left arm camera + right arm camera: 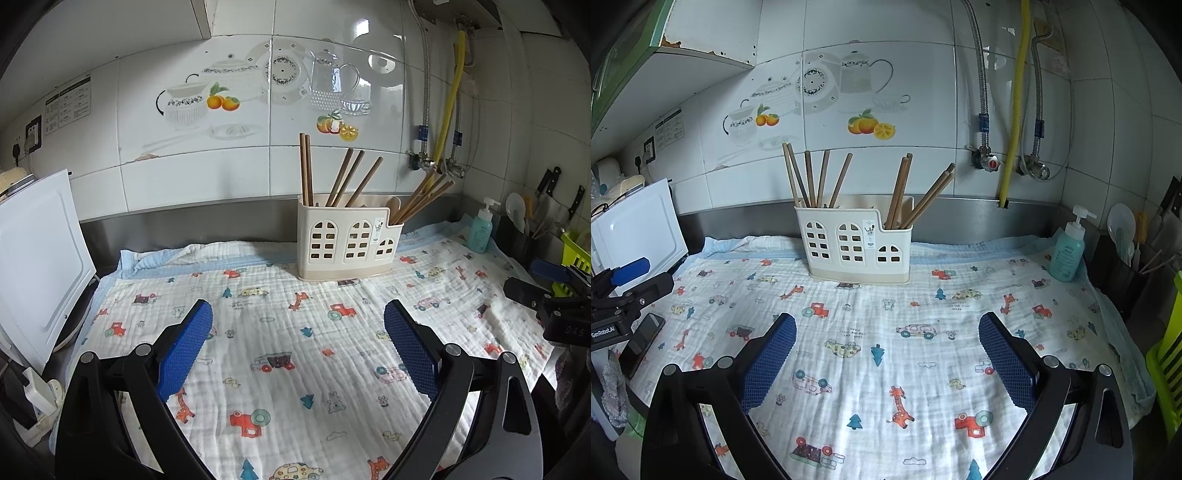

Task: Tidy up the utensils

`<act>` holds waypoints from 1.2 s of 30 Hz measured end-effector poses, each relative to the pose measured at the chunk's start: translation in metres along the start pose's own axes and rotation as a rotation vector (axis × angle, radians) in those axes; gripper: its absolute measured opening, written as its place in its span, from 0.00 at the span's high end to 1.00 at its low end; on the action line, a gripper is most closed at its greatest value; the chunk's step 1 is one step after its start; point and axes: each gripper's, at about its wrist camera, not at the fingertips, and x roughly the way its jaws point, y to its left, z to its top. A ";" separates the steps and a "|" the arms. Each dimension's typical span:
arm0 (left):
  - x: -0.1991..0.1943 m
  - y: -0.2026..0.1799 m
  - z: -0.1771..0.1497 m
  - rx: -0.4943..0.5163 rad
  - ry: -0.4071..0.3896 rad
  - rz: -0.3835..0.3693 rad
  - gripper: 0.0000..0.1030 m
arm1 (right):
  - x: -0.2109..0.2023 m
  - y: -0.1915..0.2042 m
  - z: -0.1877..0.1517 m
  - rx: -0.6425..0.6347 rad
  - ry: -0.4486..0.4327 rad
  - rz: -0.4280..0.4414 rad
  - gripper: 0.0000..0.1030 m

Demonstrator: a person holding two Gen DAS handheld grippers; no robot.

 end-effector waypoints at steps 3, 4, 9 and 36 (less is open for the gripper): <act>0.000 0.000 0.000 0.000 0.003 -0.002 0.10 | 0.001 -0.001 0.000 0.001 0.000 0.000 0.07; 0.001 0.000 0.000 0.000 0.005 -0.004 0.09 | 0.001 0.000 0.000 0.001 0.000 -0.001 0.07; 0.002 -0.001 0.000 -0.001 0.009 -0.012 0.10 | 0.001 0.000 0.000 -0.003 0.000 0.001 0.07; 0.005 0.000 -0.006 -0.012 0.020 -0.031 0.10 | 0.003 0.007 0.000 -0.015 0.003 0.015 0.07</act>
